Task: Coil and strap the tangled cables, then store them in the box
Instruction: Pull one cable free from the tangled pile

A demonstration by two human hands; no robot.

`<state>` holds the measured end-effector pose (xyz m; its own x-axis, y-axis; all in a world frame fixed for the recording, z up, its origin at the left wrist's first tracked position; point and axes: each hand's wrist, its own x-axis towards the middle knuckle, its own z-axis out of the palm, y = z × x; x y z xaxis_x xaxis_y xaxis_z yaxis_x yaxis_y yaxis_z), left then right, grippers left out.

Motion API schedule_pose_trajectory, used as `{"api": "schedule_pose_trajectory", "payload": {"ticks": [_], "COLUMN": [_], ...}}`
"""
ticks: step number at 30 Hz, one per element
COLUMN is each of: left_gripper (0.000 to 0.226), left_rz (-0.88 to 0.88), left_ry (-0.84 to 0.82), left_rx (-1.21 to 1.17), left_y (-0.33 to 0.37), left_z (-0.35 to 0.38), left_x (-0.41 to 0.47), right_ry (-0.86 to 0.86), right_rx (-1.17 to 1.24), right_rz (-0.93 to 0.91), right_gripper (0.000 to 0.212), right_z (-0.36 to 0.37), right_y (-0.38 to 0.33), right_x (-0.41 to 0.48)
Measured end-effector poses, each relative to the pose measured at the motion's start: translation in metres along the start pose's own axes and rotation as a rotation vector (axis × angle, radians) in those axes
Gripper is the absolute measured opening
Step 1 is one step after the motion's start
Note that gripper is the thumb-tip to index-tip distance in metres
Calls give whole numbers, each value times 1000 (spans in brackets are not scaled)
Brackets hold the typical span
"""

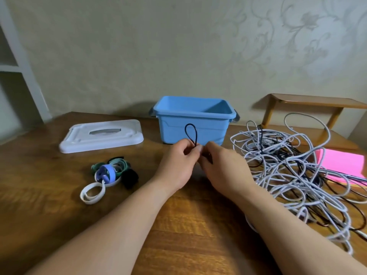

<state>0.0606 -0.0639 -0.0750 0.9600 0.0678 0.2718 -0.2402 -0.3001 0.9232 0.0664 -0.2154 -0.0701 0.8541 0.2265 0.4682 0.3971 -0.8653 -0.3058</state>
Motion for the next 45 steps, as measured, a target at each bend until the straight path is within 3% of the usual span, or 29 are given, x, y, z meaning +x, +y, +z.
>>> {"api": "schedule_pose_trajectory", "payload": {"ticks": [4, 7, 11, 17, 21, 24, 26, 29, 32, 35, 38, 45], "left_gripper": [27, 29, 26, 28, 31, 25, 23, 22, 22, 32, 29, 32], "left_rz": [-91, -205, -238, -310, -185, -61, -25, -10, 38, 94, 136, 69], "left_ry": [117, 197, 186, 166, 66, 8, 15, 19, -69, -246, -338, -379], "left_rx": [-143, -338, -399, -513, -387, -143, -1, 140, 301, 372, 376, 275], "left_y": [1, 2, 1, 5, 8, 8, 6, 7, 10, 17, 21, 12], "left_z": [-3, -7, -6, -8, -11, -11, -12, -20, -26, -19, -16, -27], "left_x": [3, 8, 8, 13, 9, 5, 5, 7, 4, -7, -12, -8], "right_ry": [1, 81, 140, 99, -33, -68, -91, -172, -23, 192, 235, 194], "right_rx": [-31, -145, -119, 7, 252, 408, 360, 93, -83, -193, -212, -12], "right_rz": [-61, -140, -135, -222, -232, -108, -92, -108, -183, -187, -164, -198], "right_gripper": [25, 16, 14, 15, 11, 11, 16, 12, 13, 31, 44, 14], "right_z": [-1, -2, -3, 5, 6, 0, -5, -15, -21, -26, -30, -33], "right_y": [0, 4, 1, -2, -5, -3, 0, 9, 16, 20, 26, 38], "right_x": [-3, -3, -4, -6, -11, -13, -13, -10, -8, -5, -3, -2]}}
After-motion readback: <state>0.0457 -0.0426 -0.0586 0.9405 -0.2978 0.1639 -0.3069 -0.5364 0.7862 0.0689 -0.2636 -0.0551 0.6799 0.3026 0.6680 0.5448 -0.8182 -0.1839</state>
